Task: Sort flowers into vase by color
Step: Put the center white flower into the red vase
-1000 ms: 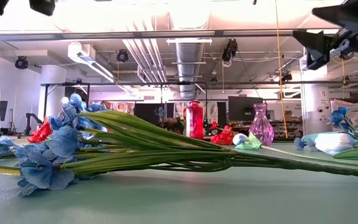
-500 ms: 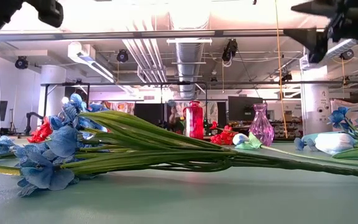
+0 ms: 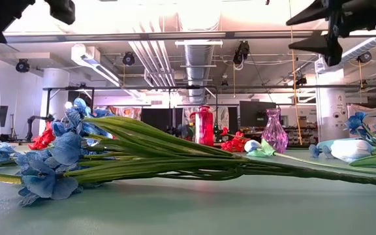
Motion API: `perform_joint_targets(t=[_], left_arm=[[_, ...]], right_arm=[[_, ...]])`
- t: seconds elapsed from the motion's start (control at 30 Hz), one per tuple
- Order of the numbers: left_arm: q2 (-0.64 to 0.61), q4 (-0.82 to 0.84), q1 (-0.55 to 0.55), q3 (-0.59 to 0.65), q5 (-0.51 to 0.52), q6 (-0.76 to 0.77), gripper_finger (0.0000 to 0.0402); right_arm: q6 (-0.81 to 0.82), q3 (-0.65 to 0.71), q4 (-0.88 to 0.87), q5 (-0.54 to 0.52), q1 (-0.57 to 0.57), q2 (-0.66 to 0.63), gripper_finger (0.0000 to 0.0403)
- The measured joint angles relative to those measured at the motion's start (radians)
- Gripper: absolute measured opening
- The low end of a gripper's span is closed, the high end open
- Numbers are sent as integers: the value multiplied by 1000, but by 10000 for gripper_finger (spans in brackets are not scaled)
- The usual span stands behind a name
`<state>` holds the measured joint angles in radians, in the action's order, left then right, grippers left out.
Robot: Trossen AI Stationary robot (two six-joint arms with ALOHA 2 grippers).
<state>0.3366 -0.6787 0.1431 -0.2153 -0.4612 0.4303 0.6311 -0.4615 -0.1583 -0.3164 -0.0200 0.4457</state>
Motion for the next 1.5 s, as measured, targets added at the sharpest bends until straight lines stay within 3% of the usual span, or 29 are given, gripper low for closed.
perform_joint_targets(t=[0.13, 0.2, 0.37, 0.43, 0.6, 0.77, 0.87, 1.0, 1.1, 1.23, 1.4, 1.5], left_arm=[[35, -57, 0, -6, 43, 60, 309], [43, -54, 1, -15, 18, 119, 309], [71, -55, -6, -13, -83, 104, 309], [89, -125, -24, -13, -37, 96, 309], [120, -237, -62, -21, 10, 193, 309], [146, -208, -113, -22, 31, 240, 309], [168, -100, -120, -35, 80, 314, 309], [191, 98, -121, -81, 131, 289, 309], [214, 314, -120, -145, 192, 252, 309], [252, 650, -123, -279, 297, 152, 309], [308, 920, -124, -416, 485, 106, 309], [338, 954, -124, -453, 509, 113, 309]], right_arm=[[94, -56, -108, 11, 0, 30, 263], [132, -70, -177, 24, 1, 45, 263], [255, -68, -293, 218, 1, 89, 263], [358, -67, -315, 261, 2, 99, 263], [376, -67, -310, 406, 3, 130, 263], [367, -67, -308, 394, 2, 178, 263], [368, -67, -293, 394, 2, 212, 263], [353, -67, -278, 351, 2, 257, 263], [372, -68, -268, 274, 1, 292, 263], [424, -69, -264, 265, 0, 328, 263], [501, -69, -245, 390, -23, 363, 263], [529, -81, -198, 441, -24, 389, 263]])
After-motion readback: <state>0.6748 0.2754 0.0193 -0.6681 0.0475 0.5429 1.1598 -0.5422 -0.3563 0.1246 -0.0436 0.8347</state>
